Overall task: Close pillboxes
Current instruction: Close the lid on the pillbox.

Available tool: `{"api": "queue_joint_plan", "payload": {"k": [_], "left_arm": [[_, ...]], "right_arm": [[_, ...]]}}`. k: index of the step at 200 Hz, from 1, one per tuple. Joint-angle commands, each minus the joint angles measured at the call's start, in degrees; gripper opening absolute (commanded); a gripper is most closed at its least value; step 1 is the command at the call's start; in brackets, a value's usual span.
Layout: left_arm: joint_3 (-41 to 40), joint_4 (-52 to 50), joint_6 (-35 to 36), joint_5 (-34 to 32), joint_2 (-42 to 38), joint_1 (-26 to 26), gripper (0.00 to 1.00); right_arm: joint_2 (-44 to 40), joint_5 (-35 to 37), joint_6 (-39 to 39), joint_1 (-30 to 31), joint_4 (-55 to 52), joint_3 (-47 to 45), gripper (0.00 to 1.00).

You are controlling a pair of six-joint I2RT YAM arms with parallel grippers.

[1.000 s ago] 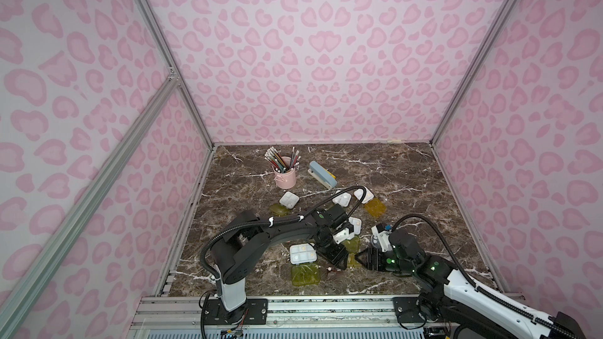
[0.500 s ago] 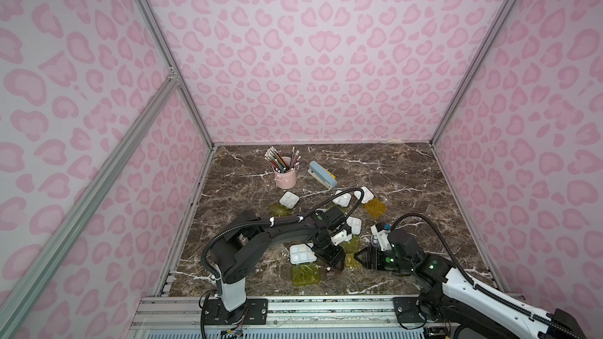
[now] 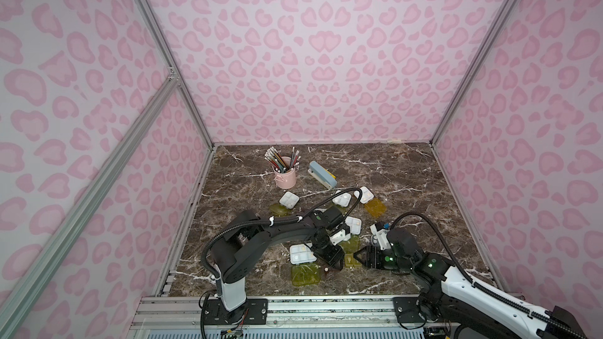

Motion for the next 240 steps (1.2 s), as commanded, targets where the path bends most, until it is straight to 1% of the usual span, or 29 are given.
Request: {"api": "queue_joint_plan", "payload": {"k": [1,30,52,80,108,141,163,240], "left_arm": [[-0.03,-0.34,0.17,-0.40,-0.71,0.10,0.62],[-0.38,-0.77,0.15,-1.44,-1.50,0.42,0.64],[-0.64,-0.44,-0.25,-2.42,-2.74,0.86,0.67],[-1.09,0.46,-0.31,-2.54,-4.47,1.06,0.68],[-1.50,0.10,0.09,-2.06,-3.90,1.06,0.67],[-3.56,1.00,-0.53,-2.43,-5.05,1.06,0.61],[-4.18,0.99,-0.65,-3.00,-5.73,1.06,0.54],[-3.90,1.12,-0.44,-2.93,-3.84,1.15,0.45]], "right_arm": [[0.05,0.52,-0.43,0.06,0.87,0.43,0.66],[0.03,0.55,-0.52,0.05,0.61,0.70,0.66],[0.00,0.49,-0.61,0.05,0.58,0.87,0.66],[0.53,0.47,-0.79,0.05,0.77,0.93,0.66],[1.50,0.37,-0.94,0.10,1.04,1.40,0.66],[1.85,0.38,-1.07,0.14,1.17,1.49,0.66],[2.10,0.30,-0.81,0.15,1.96,1.05,0.66],[2.56,0.38,-0.52,0.49,2.62,0.79,0.66]]}}
